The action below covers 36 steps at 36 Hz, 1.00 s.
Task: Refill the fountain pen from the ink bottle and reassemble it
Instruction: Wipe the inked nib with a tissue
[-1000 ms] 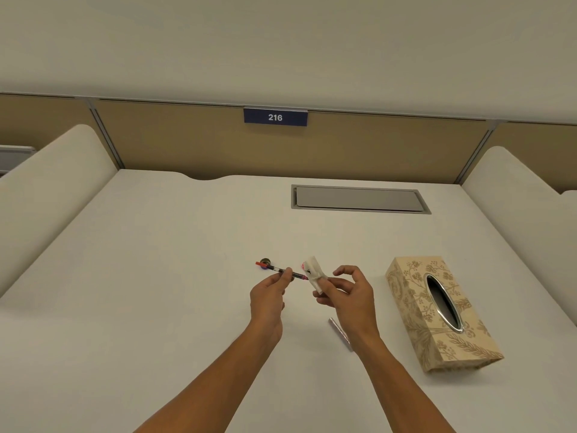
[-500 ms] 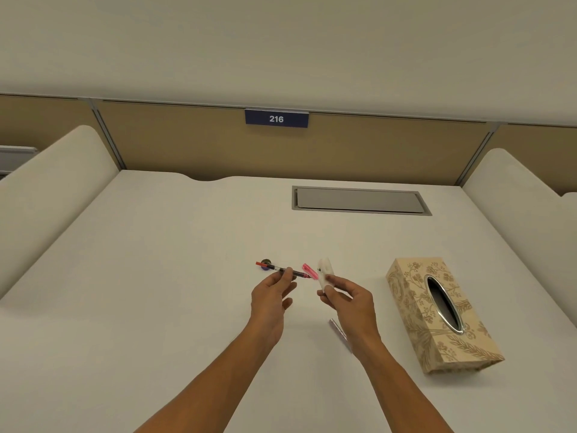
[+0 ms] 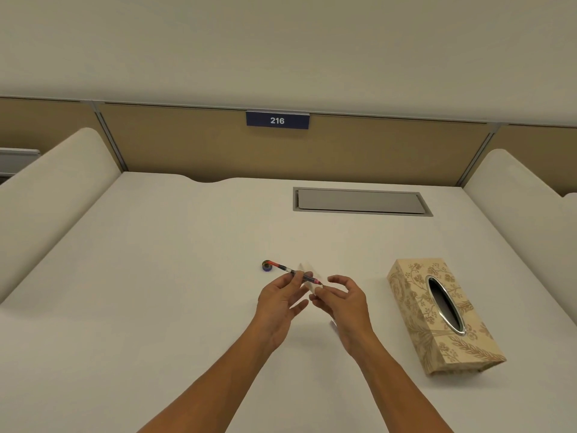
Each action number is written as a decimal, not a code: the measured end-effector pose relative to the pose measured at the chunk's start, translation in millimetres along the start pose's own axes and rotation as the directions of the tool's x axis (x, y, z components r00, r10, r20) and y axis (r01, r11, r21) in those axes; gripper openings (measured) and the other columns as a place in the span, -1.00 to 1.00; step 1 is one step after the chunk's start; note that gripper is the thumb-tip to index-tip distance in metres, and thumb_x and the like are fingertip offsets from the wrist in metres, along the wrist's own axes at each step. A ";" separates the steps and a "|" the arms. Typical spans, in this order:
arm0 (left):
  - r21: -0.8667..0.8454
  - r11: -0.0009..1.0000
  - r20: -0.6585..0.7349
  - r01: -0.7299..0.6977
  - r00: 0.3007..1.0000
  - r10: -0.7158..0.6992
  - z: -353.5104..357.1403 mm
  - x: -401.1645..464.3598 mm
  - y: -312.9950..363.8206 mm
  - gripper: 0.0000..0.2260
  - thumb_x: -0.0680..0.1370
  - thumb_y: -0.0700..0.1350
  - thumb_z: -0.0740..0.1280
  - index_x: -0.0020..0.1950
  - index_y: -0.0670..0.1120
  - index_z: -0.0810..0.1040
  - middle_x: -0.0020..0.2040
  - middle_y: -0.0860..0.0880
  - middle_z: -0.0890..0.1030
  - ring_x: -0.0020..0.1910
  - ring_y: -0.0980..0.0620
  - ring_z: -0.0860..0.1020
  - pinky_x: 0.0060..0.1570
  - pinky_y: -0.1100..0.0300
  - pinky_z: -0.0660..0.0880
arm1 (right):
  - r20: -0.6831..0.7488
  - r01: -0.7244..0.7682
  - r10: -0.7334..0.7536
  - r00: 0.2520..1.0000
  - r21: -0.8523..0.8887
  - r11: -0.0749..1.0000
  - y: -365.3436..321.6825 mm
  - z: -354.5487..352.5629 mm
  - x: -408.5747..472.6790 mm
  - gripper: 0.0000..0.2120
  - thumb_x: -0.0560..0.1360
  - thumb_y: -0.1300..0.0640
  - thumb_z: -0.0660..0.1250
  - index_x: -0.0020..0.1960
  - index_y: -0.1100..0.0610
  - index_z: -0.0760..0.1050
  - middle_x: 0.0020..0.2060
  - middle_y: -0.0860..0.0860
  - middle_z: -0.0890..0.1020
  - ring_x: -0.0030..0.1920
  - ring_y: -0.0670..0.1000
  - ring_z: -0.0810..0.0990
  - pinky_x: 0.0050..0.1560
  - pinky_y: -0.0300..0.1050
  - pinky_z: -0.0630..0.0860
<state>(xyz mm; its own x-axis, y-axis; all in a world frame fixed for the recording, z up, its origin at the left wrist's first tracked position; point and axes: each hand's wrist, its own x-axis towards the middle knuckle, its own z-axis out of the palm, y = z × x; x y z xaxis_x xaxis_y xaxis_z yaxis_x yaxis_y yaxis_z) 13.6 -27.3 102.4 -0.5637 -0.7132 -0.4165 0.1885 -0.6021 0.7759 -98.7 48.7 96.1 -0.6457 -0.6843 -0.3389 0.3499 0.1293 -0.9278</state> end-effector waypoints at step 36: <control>0.145 0.988 -0.106 -0.044 0.993 0.059 -19.0 6.1 -6.8 -0.86 0.51 -0.09 0.44 0.00 -0.09 0.74 0.07 -0.05 0.72 0.11 -0.01 0.61 0.05 0.17 0.44 | 0.003 0.006 -0.005 1.000 -0.244 0.970 -2.6 -16.6 13.2 -0.70 0.55 0.18 0.38 0.25 0.04 0.47 0.00 0.10 0.69 -0.17 0.05 0.66 -0.22 -0.12 0.62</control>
<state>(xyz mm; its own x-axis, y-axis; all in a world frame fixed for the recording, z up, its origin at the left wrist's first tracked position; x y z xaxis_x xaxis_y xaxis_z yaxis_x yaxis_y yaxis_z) 24.1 -34.4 85.6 -0.4632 -0.7817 -0.4176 0.0943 -0.5120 0.8538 -119.4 51.2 91.4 -0.6451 -0.6873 -0.3338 0.1704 0.2964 -0.9397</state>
